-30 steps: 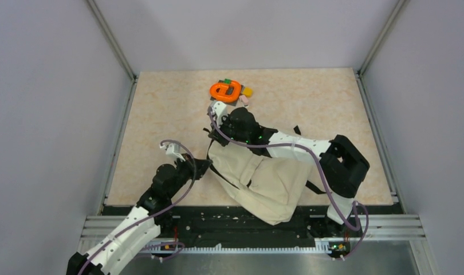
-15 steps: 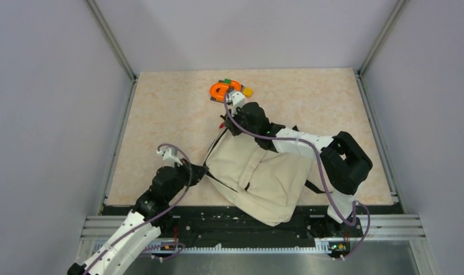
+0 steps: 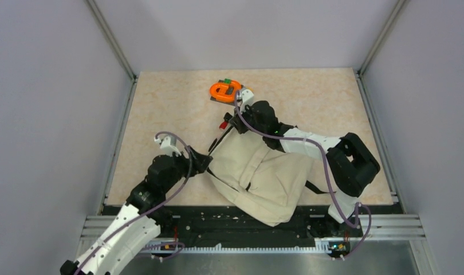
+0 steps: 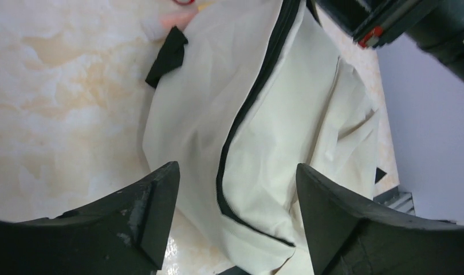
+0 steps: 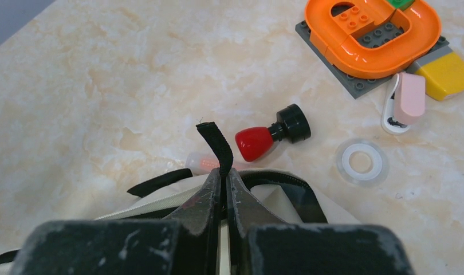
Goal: Pack the student bag
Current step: Zip the student bag at the center of the board.
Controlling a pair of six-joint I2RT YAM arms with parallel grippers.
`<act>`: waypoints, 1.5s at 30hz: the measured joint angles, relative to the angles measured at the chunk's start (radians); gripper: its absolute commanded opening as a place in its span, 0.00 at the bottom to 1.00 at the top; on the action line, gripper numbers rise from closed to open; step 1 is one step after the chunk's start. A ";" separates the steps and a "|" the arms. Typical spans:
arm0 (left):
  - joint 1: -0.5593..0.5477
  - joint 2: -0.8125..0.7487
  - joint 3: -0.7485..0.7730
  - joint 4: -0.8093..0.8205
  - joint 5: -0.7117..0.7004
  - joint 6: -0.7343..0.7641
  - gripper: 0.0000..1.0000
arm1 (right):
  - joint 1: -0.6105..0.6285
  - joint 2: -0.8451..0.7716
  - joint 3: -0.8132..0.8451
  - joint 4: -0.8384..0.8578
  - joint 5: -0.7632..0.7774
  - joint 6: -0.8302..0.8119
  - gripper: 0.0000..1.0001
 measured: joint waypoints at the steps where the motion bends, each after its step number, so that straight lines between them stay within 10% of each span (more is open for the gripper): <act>1: 0.000 0.049 0.050 0.002 -0.015 0.024 0.81 | -0.004 -0.006 -0.004 0.002 -0.013 0.003 0.00; 12: 0.011 0.616 0.363 0.177 0.016 0.254 0.70 | -0.010 -0.054 -0.041 0.006 -0.114 0.035 0.00; 22: 0.040 0.795 0.387 0.278 0.076 0.343 0.55 | -0.010 -0.074 -0.058 0.005 -0.139 0.039 0.00; 27: 0.045 0.855 0.392 0.354 0.146 0.353 0.04 | -0.010 -0.075 -0.062 0.006 -0.138 0.042 0.00; 29: 0.045 0.880 0.401 0.365 0.177 0.358 0.00 | -0.010 -0.075 -0.063 0.004 -0.130 0.047 0.00; 45: 0.043 0.528 0.206 0.322 0.069 0.186 0.00 | 0.032 -0.075 -0.071 0.064 0.029 0.130 0.00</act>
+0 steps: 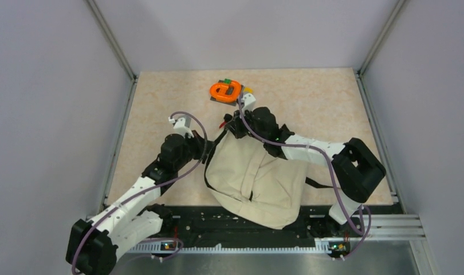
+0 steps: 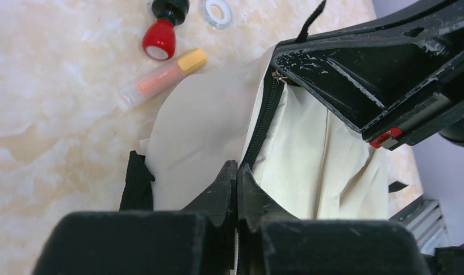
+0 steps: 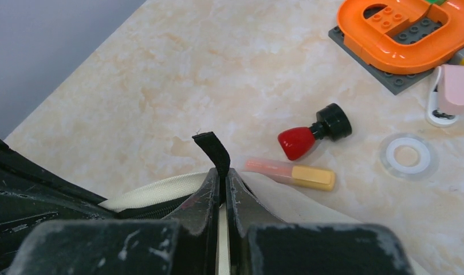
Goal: Pack the student bag
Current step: Zip the student bag at the center of the board.
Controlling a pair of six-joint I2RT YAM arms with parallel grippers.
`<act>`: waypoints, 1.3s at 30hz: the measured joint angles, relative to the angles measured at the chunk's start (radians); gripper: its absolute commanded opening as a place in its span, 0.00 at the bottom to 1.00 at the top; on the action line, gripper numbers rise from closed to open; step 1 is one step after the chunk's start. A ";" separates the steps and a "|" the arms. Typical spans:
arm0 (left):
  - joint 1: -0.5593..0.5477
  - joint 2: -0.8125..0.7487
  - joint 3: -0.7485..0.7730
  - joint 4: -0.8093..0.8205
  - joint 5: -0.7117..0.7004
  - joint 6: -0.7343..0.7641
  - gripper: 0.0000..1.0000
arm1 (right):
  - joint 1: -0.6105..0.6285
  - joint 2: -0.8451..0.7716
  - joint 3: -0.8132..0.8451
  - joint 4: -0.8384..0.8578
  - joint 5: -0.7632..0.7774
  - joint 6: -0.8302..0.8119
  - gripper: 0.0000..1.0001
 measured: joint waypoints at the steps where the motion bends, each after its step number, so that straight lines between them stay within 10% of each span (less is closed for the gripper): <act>1: 0.000 -0.034 -0.019 -0.008 -0.009 -0.024 0.00 | 0.006 0.000 -0.005 0.006 -0.001 0.005 0.00; 16: -0.009 -0.455 -0.131 -0.351 -0.132 -0.177 0.01 | 0.044 -0.055 -0.223 0.199 0.016 0.074 0.00; 28: 0.003 -0.272 -0.021 -0.383 -0.128 0.006 0.70 | 0.035 -0.065 -0.248 0.230 0.142 0.020 0.00; 34: 0.003 -0.068 0.102 -0.307 -0.118 0.072 0.72 | 0.036 -0.110 -0.246 0.180 0.064 0.047 0.42; 39: 0.003 0.019 0.114 -0.281 -0.122 0.094 0.71 | 0.037 -0.133 -0.233 0.151 0.005 0.124 0.48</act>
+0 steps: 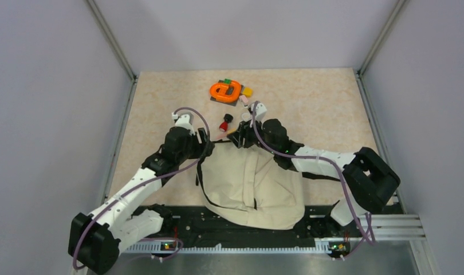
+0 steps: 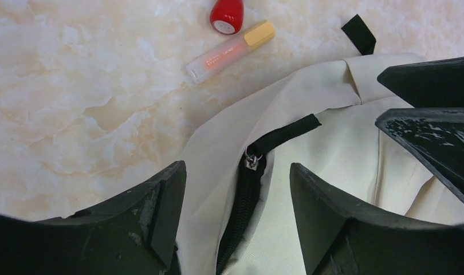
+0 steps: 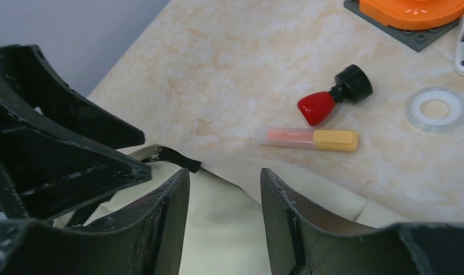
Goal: Pack the student bag
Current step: Zip the student bag at the center of the board.
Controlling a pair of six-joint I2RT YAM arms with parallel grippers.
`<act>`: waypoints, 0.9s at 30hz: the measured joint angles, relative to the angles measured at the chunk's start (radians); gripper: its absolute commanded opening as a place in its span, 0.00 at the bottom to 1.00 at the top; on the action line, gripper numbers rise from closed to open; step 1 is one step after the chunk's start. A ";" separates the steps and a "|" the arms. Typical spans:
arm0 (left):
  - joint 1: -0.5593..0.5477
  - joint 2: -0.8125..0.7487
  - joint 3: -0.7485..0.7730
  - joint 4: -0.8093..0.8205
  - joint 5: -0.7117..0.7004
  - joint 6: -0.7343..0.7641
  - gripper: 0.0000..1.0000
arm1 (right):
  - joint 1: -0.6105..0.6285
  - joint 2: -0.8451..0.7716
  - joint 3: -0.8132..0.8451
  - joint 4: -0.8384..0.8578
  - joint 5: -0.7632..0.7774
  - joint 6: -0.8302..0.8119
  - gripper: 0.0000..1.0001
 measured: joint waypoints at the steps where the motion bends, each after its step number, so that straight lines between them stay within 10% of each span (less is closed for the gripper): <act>1: 0.000 0.006 0.000 -0.003 0.000 0.001 0.71 | 0.000 0.000 0.008 -0.013 -0.019 0.022 0.49; 27: 0.002 -0.068 -0.090 0.013 0.015 -0.013 0.35 | 0.027 0.240 0.206 -0.053 -0.172 0.254 0.31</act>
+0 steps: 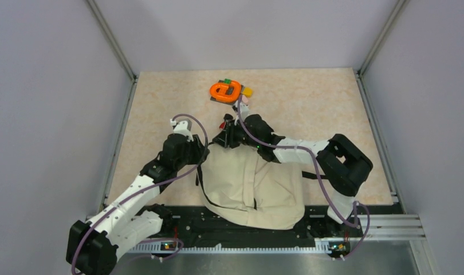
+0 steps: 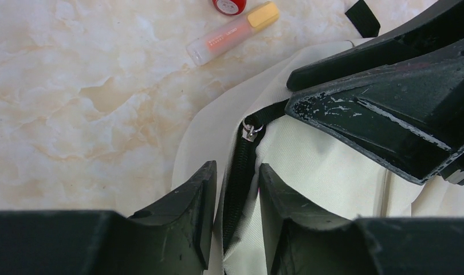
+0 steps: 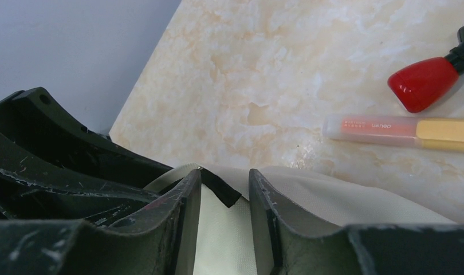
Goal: Pack the student bag
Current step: Zip the student bag at the center of the board.
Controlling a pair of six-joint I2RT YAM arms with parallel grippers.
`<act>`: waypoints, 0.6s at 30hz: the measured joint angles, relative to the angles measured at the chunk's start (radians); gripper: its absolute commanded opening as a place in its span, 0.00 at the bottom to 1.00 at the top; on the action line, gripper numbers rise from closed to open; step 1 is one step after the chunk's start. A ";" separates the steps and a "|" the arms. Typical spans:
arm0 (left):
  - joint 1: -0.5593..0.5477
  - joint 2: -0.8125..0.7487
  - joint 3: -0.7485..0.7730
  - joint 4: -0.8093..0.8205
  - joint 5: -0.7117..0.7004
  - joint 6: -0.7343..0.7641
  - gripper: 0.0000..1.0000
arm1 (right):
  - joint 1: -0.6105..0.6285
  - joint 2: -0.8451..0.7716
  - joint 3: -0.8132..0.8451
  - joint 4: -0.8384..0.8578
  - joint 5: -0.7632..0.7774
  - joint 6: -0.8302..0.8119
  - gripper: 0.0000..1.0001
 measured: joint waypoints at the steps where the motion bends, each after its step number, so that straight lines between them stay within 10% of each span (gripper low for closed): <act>1: 0.000 0.000 -0.001 0.002 0.000 0.000 0.33 | 0.000 0.002 0.001 -0.003 -0.001 0.000 0.28; 6: 0.000 0.000 -0.004 0.003 0.004 0.003 0.14 | 0.010 0.003 0.006 -0.006 -0.003 0.000 0.00; 18: 0.000 -0.079 -0.022 0.003 0.054 0.064 0.00 | 0.076 -0.001 0.007 0.038 0.178 -0.261 0.00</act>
